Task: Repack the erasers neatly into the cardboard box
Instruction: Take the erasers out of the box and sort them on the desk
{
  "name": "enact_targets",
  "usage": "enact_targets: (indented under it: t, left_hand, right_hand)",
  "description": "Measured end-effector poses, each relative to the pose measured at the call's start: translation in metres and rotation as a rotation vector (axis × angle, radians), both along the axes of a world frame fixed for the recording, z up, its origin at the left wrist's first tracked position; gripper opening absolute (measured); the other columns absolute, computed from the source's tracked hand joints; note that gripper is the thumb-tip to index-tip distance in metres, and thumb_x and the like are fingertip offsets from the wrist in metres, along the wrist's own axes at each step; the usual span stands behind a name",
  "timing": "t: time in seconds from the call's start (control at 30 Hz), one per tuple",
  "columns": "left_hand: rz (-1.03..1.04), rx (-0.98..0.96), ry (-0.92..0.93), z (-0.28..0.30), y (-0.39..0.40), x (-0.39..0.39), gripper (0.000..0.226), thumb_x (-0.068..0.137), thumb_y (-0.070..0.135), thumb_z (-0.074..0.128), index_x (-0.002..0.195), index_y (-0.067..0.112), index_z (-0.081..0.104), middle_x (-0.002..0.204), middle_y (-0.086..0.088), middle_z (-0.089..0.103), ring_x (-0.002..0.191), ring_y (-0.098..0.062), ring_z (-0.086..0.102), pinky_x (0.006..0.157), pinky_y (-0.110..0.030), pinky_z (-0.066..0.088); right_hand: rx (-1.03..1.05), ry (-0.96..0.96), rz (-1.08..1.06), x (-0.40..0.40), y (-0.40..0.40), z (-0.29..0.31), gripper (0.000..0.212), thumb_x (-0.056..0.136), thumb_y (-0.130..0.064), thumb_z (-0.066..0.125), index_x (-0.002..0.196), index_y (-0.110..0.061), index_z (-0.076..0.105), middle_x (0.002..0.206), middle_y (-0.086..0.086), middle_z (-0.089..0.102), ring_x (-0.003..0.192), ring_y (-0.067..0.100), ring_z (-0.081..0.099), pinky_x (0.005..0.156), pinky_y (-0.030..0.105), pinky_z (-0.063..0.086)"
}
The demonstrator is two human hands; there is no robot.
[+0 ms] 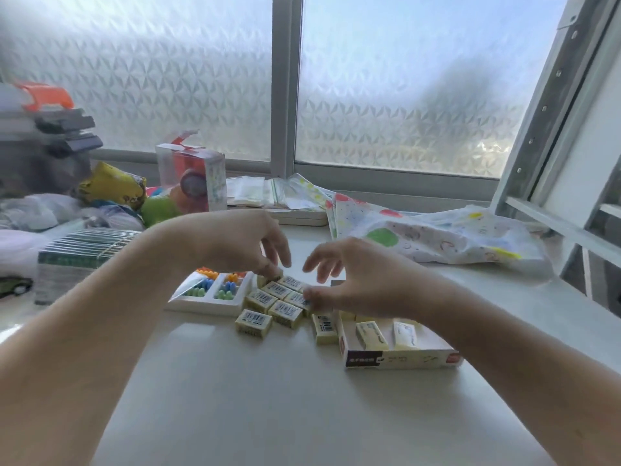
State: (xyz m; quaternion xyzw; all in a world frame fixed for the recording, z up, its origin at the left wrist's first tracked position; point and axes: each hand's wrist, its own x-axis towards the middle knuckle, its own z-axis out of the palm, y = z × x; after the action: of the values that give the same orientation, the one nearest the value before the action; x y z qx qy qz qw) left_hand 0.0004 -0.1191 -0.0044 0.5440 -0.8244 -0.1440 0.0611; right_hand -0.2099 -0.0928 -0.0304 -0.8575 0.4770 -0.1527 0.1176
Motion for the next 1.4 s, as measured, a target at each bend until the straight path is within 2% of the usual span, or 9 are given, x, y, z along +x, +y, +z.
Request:
enact_targets:
  t: [0.27, 0.47, 0.67, 0.83, 0.93, 1.07, 1.17, 1.3, 1.4]
  left_hand:
    - [0.037, -0.018, -0.031, -0.005, 0.001, -0.006, 0.014, 0.090, 0.025, 0.071, 0.102, 0.030, 0.078, 0.086, 0.014, 0.072, 0.085, -0.013, 0.073, 0.081, -0.039, 0.064]
    - [0.054, -0.042, 0.043, -0.004, 0.001, -0.003, 0.019, 0.092, 0.023, 0.071, 0.110, 0.027, 0.074, 0.094, 0.013, 0.070, 0.088, -0.009, 0.070, 0.079, -0.031, 0.061]
    - [0.058, -0.054, 0.293, 0.006, 0.001, -0.004, 0.024, 0.093, 0.012, 0.069, 0.116, 0.019, 0.072, 0.100, 0.004, 0.070, 0.085, -0.006, 0.066, 0.068, -0.019, 0.054]
    - [0.031, 0.103, 0.501, 0.009, 0.011, -0.015, 0.026, 0.095, 0.006, 0.067, 0.119, 0.014, 0.070, 0.106, -0.007, 0.070, 0.088, -0.019, 0.075, 0.067, -0.022, 0.064]
    - [-0.024, 0.058, 0.509, 0.005, 0.019, -0.030, 0.022, 0.093, 0.010, 0.071, 0.113, 0.018, 0.074, 0.104, -0.001, 0.073, 0.087, -0.016, 0.077, 0.075, -0.022, 0.064]
    - [-0.099, -0.152, 0.408, -0.010, 0.033, -0.057, 0.014, 0.087, 0.025, 0.077, 0.101, 0.030, 0.076, 0.095, 0.013, 0.074, 0.087, -0.004, 0.075, 0.082, -0.032, 0.062]
    - [-0.166, -0.284, 0.318, -0.018, 0.041, -0.073, 0.017, 0.088, 0.022, 0.076, 0.103, 0.027, 0.074, 0.088, 0.014, 0.073, 0.084, 0.001, 0.071, 0.085, -0.032, 0.059]
    - [-0.247, -0.368, 0.241, -0.024, 0.044, -0.085, 0.015, 0.084, 0.021, 0.078, 0.098, 0.026, 0.076, 0.087, 0.013, 0.070, 0.082, -0.003, 0.069, 0.081, -0.033, 0.058]
    - [-0.270, -0.323, 0.237, -0.027, 0.042, -0.084, 0.009, 0.083, 0.026, 0.079, 0.092, 0.027, 0.078, 0.088, 0.014, 0.065, 0.082, 0.001, 0.065, 0.081, -0.031, 0.057]
  right_hand:
    - [0.056, 0.076, -0.024, 0.007, 0.003, 0.003, 0.038, 0.087, -0.041, 0.071, 0.124, -0.034, 0.068, 0.096, -0.014, 0.069, 0.093, 0.005, 0.068, 0.088, 0.027, 0.057]
    - [0.072, 0.043, -0.047, 0.008, 0.004, 0.005, 0.042, 0.084, -0.037, 0.075, 0.125, -0.032, 0.066, 0.095, -0.013, 0.067, 0.090, 0.006, 0.067, 0.084, 0.026, 0.056]
    - [0.002, -0.185, -0.090, -0.014, 0.001, 0.028, 0.026, 0.088, -0.025, 0.072, 0.114, -0.024, 0.073, 0.093, -0.005, 0.071, 0.087, 0.011, 0.071, 0.081, 0.029, 0.057]
    - [0.269, -0.370, -0.080, -0.048, 0.001, 0.043, 0.020, 0.097, -0.001, 0.058, 0.106, -0.010, 0.074, 0.091, 0.014, 0.075, 0.077, 0.020, 0.075, 0.079, 0.035, 0.063]
    - [0.477, -0.306, -0.023, -0.068, 0.003, 0.046, 0.021, 0.098, 0.002, 0.057, 0.106, -0.003, 0.076, 0.101, 0.024, 0.076, 0.084, 0.023, 0.075, 0.080, 0.032, 0.063]
    - [0.542, -0.222, -0.031, -0.086, 0.001, 0.049, 0.023, 0.099, 0.002, 0.055, 0.103, 0.004, 0.078, 0.095, 0.025, 0.077, 0.081, 0.024, 0.070, 0.077, 0.031, 0.062]
    - [0.481, -0.112, -0.080, -0.089, -0.001, 0.048, 0.024, 0.100, -0.009, 0.059, 0.095, 0.001, 0.079, 0.084, 0.014, 0.078, 0.069, 0.017, 0.065, 0.065, 0.028, 0.055]
    - [0.350, 0.080, -0.098, -0.081, -0.003, 0.040, 0.025, 0.099, -0.029, 0.064, 0.089, -0.013, 0.081, 0.072, 0.008, 0.075, 0.061, 0.018, 0.057, 0.064, 0.027, 0.046]
    - [0.241, 0.118, -0.096, -0.077, -0.002, 0.037, 0.014, 0.094, -0.035, 0.072, 0.090, -0.023, 0.077, 0.076, -0.003, 0.077, 0.064, 0.012, 0.068, 0.063, 0.029, 0.052]
